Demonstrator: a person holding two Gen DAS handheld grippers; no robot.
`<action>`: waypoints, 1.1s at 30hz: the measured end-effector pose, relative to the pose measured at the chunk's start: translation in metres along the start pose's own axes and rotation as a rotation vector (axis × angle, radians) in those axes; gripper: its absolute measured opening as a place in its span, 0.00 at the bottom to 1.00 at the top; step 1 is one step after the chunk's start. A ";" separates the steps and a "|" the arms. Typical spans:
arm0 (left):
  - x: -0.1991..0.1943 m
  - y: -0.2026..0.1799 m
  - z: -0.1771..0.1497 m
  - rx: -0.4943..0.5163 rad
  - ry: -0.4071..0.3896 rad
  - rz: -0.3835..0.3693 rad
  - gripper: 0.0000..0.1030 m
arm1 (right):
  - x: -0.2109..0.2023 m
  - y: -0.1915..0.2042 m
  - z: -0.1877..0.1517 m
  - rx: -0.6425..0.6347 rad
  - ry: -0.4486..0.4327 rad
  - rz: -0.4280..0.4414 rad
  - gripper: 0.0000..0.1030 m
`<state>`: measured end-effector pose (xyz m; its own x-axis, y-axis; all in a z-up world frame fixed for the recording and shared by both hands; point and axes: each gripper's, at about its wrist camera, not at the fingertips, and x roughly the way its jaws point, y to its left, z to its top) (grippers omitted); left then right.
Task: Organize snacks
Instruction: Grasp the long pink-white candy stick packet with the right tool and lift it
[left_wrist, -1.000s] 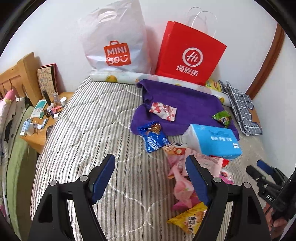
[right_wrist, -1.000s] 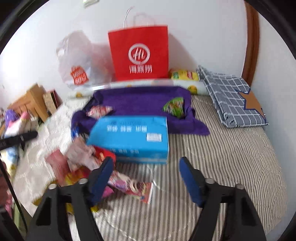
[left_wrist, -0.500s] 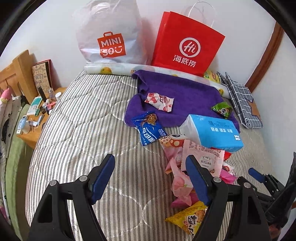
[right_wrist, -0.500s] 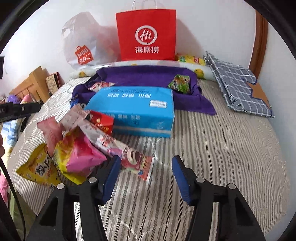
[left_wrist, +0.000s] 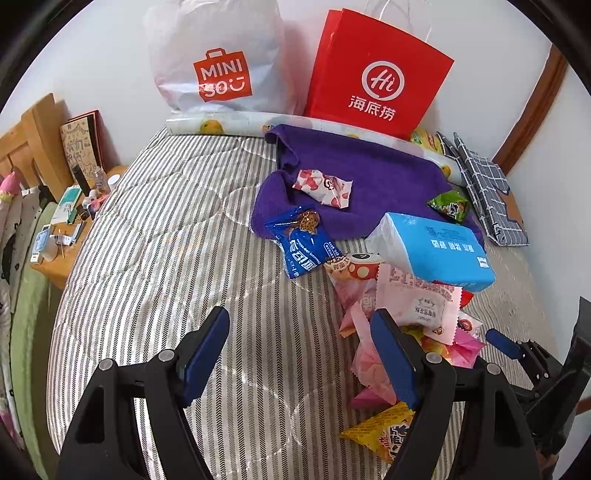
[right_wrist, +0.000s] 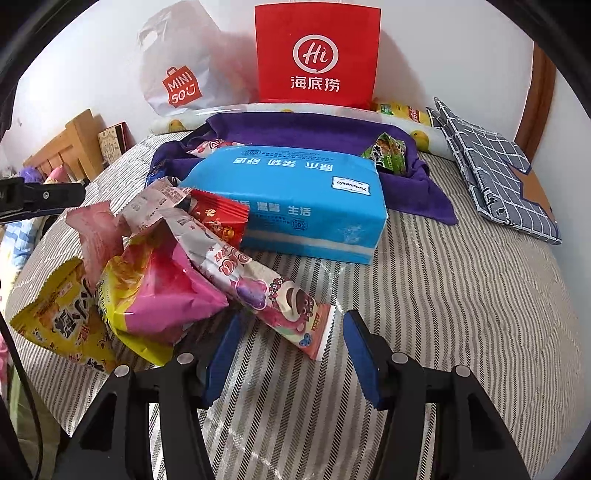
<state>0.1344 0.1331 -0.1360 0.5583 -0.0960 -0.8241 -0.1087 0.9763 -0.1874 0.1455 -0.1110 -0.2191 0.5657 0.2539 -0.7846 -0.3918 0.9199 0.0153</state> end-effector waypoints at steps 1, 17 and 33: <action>0.000 0.000 0.000 0.001 0.001 -0.002 0.76 | 0.001 0.000 0.001 0.001 0.000 0.000 0.54; 0.001 0.004 -0.001 0.005 0.007 0.000 0.76 | 0.012 0.009 0.005 -0.032 -0.019 -0.013 0.45; -0.001 0.000 -0.005 0.003 0.018 -0.013 0.76 | -0.007 0.005 0.000 -0.040 -0.064 -0.003 0.24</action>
<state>0.1292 0.1321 -0.1377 0.5449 -0.1122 -0.8309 -0.0989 0.9755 -0.1966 0.1394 -0.1081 -0.2134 0.6117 0.2705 -0.7434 -0.4179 0.9084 -0.0133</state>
